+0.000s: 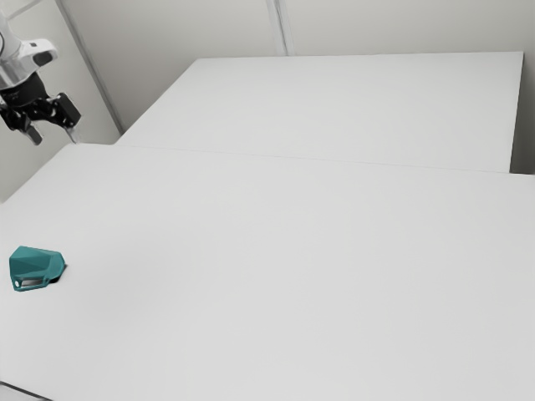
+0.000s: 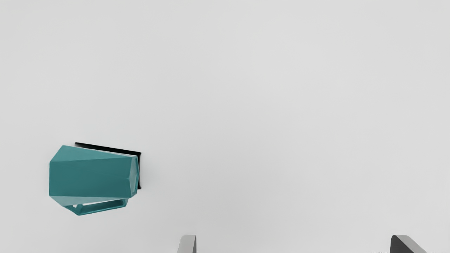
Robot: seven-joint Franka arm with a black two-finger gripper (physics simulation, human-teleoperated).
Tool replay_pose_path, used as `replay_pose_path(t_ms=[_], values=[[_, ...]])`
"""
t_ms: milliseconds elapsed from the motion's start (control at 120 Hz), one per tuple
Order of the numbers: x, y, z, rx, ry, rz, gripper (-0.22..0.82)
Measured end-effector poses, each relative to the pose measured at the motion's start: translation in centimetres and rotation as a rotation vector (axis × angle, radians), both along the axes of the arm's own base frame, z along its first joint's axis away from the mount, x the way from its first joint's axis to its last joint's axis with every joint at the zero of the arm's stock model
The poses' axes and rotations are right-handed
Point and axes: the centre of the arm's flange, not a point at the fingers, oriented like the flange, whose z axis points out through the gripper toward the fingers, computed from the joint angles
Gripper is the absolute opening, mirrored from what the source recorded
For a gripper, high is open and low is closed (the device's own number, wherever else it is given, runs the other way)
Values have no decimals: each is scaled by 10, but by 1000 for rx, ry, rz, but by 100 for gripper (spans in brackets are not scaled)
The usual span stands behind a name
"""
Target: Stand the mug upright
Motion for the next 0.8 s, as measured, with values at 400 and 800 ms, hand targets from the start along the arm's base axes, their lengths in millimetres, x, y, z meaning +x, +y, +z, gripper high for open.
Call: replay_pose_path(t_ms=[400,800], values=[[-98,218,-154,-371,123,315,60],[-116,307,-256,-506,-54,152,60]])
